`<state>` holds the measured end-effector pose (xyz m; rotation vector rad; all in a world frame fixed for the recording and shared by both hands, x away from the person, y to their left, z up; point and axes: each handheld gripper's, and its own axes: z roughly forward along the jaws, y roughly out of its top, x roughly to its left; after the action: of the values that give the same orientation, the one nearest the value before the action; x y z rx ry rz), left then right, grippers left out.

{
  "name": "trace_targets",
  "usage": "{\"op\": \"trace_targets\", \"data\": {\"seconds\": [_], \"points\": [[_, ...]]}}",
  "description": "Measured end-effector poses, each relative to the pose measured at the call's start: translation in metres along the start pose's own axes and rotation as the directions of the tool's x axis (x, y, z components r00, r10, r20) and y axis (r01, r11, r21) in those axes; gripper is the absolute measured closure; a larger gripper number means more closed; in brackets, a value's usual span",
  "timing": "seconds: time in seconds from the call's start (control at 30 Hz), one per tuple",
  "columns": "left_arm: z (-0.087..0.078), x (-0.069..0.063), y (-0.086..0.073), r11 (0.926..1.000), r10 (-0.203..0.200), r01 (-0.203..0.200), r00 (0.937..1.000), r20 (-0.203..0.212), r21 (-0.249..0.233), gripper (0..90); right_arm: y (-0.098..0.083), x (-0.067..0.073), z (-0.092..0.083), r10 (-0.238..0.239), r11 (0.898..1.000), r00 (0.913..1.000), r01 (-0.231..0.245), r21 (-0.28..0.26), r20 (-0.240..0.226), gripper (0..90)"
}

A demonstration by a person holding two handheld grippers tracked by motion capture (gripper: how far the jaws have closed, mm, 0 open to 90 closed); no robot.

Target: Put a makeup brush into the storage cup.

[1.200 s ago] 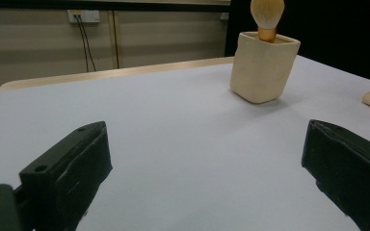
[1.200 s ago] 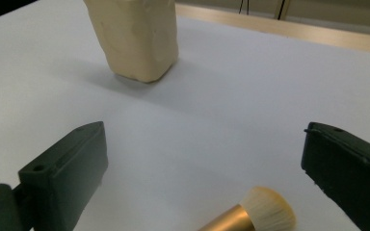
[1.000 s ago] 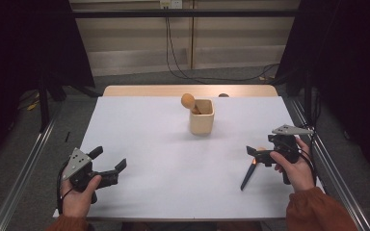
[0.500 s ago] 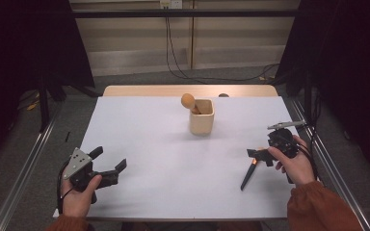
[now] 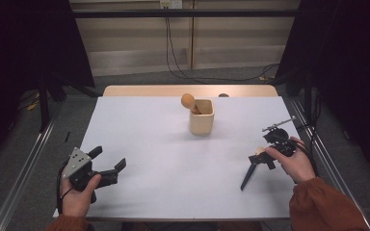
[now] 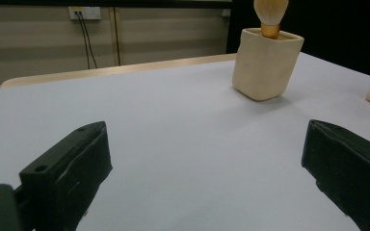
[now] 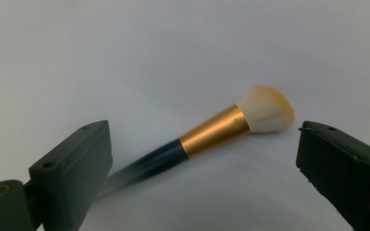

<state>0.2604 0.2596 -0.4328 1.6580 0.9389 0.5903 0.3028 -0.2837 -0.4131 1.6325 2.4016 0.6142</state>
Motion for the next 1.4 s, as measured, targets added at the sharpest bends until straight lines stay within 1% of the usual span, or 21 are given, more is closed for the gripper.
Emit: {"op": "trace_targets", "data": {"seconds": [0.03,0.1,0.13,0.23,0.33,0.37,0.4,0.47,0.53,0.63,0.67,0.7,0.8,0.93,1.0,1.1,1.17,1.2,1.23,1.3,1.4], "points": [[0.000,0.000,0.000,1.0000,-0.001,0.001,1.0000,0.001,0.000,3.2,0.001,0.000,0.000,-0.013,1.000,0.9999,0.013,0.024,0.006,5.1],[0.000,0.000,0.000,1.0000,0.002,-0.002,1.0000,0.003,0.001,3.2,0.003,0.000,0.001,-0.017,0.998,0.9998,0.017,0.058,0.005,5.2],[0.000,0.000,0.000,1.0000,0.003,-0.003,1.0000,0.004,0.002,3.3,0.004,0.001,0.002,-0.014,0.997,0.9999,0.013,0.082,0.006,5.3],[0.000,-0.001,0.000,0.9999,0.010,-0.010,0.9999,0.002,0.004,3.2,0.006,0.003,0.005,-0.003,0.993,0.9999,0.001,0.120,0.016,4.9],[0.000,-0.001,0.000,0.9999,0.012,-0.012,0.9999,0.002,0.008,3.2,0.007,0.003,0.011,0.011,0.986,0.9999,-0.012,0.167,0.007,5.4],[0.000,-0.001,0.000,0.9999,0.010,-0.010,0.9999,0.003,0.007,3.2,0.007,0.003,0.013,0.006,0.985,0.9999,-0.009,0.175,0.016,5.3],[0.000,-0.001,0.000,0.9999,0.009,-0.009,1.0000,0.003,0.005,3.2,0.007,0.005,0.013,0.017,0.982,0.9997,-0.020,0.187,0.017,5.1],[0.000,-0.001,0.000,0.9999,0.011,-0.011,0.9999,0.003,0.006,3.2,0.008,0.005,0.016,0.015,0.980,0.9999,-0.016,0.196,0.005,5.0],[0.000,-0.001,0.000,0.9999,0.012,-0.012,0.9999,0.004,0.008,3.2,0.008,0.006,0.019,0.035,0.974,0.9994,-0.034,0.226,0.000,5.1],[0.000,-0.001,0.000,0.9999,0.013,-0.013,0.9999,0.003,0.009,3.2,0.009,0.006,0.023,0.052,0.968,0.9984,-0.055,0.247,0.020,6.0],[0.000,-0.001,0.000,0.9998,0.018,-0.018,0.9998,0.004,0.011,3.2,0.009,0.007,0.024,0.065,0.964,0.9977,-0.068,0.255,0.019,6.0],[0.000,-0.001,0.000,0.9998,0.015,-0.015,0.9999,0.003,0.010,3.3,0.009,0.006,0.025,0.062,0.964,0.9979,-0.064,0.256,0.018,6.4],[0.001,-0.001,0.000,0.9998,0.017,-0.017,0.9999,0.004,0.012,3.2,0.010,0.007,0.029,0.076,0.961,0.9968,-0.080,0.265,0.025,7.7],[0.000,-0.002,0.000,1.0000,0.007,-0.007,1.0000,0.007,0.005,3.2,0.011,0.007,0.032,0.109,0.956,0.9940,-0.109,0.274,0.016,13.0],[0.001,-0.002,0.000,0.9999,0.012,-0.012,0.9999,0.008,0.006,3.3,0.011,0.009,0.033,0.113,0.956,0.9934,-0.114,0.270,0.019,14.1],[0.001,-0.002,0.000,0.9999,0.013,-0.013,0.9999,0.008,0.008,3.2,0.009,0.010,0.037,0.137,0.949,0.9904,-0.136,0.284,0.016,16.7],[0.001,-0.002,0.000,0.9999,0.011,-0.011,0.9999,0.010,0.006,3.2,0.009,0.008,0.038,0.149,0.945,0.9886,-0.148,0.291,0.019,22.5],[0.001,-0.001,0.000,1.0000,0.001,-0.001,0.9998,0.018,0.006,3.2,0.009,0.007,0.039,0.155,0.944,0.9877,-0.154,0.292,0.020,23.2],[0.001,-0.001,-0.001,0.9999,-0.012,0.012,0.9997,0.022,0.006,3.2,0.010,0.006,0.040,0.157,0.945,0.9875,-0.155,0.289,0.017,24.2],[0.001,-0.001,-0.001,0.9999,-0.001,0.001,0.9999,0.012,0.012,3.2,0.011,0.006,0.040,0.171,0.941,0.9850,-0.171,0.291,0.025,26.2],[0.001,-0.001,-0.001,0.9999,0.001,-0.001,0.9999,0.012,0.012,3.2,0.011,0.006,0.041,0.173,0.942,0.9846,-0.173,0.287,0.024,28.9]]}}
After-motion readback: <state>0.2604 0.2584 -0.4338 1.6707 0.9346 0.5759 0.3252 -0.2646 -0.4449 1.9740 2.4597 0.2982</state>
